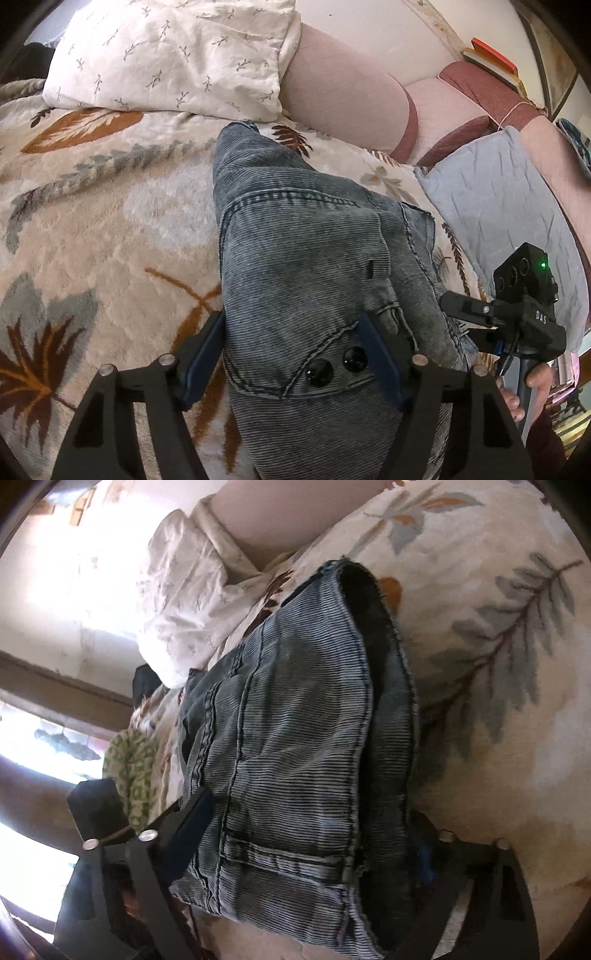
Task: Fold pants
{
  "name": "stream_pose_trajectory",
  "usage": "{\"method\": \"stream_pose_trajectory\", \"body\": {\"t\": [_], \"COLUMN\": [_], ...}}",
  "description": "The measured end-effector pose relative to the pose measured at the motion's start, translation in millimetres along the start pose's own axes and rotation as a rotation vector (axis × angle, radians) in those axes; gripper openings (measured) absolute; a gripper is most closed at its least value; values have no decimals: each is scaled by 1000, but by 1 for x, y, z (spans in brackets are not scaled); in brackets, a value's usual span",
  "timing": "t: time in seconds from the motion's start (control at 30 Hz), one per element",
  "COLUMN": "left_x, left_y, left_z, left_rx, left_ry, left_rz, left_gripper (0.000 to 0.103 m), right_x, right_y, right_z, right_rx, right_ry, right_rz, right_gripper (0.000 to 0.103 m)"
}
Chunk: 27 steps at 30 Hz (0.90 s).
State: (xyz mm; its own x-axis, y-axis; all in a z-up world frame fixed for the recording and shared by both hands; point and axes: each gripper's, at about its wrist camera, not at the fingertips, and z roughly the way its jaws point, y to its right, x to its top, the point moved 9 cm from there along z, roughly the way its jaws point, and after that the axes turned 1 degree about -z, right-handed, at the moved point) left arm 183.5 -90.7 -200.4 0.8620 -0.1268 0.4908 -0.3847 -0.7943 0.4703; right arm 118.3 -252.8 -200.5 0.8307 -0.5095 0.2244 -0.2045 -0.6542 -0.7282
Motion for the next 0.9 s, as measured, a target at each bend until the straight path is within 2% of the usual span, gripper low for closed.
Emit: {"method": "stream_pose_trajectory", "body": {"t": [0.07,0.17,0.37,0.47,0.73,0.9], "left_x": [-1,-2,0,2,3,4], "left_y": [1,6,12,13,21,22], "left_z": [1,0,-5,-9,-18,-22], "left_rx": [15,24,74,103,176,189], "left_ry": [2,15,47,63,95,103], "left_rz": [21,47,96,114,177,182], "left_gripper": [68,60,45,41,38,37], "right_x": [-1,-3,-5,-4,-3,-2], "right_y": [1,1,2,-4,-14,-23], "right_z": [0,3,2,1,-1,2], "right_rx": [4,-51,-64,-74,-86,-104], "right_ry": [-2,-3,10,30,62,76], "right_rz": [3,-29,-26,-51,-83,-108], "right_gripper": [78,66,51,45,42,42]}}
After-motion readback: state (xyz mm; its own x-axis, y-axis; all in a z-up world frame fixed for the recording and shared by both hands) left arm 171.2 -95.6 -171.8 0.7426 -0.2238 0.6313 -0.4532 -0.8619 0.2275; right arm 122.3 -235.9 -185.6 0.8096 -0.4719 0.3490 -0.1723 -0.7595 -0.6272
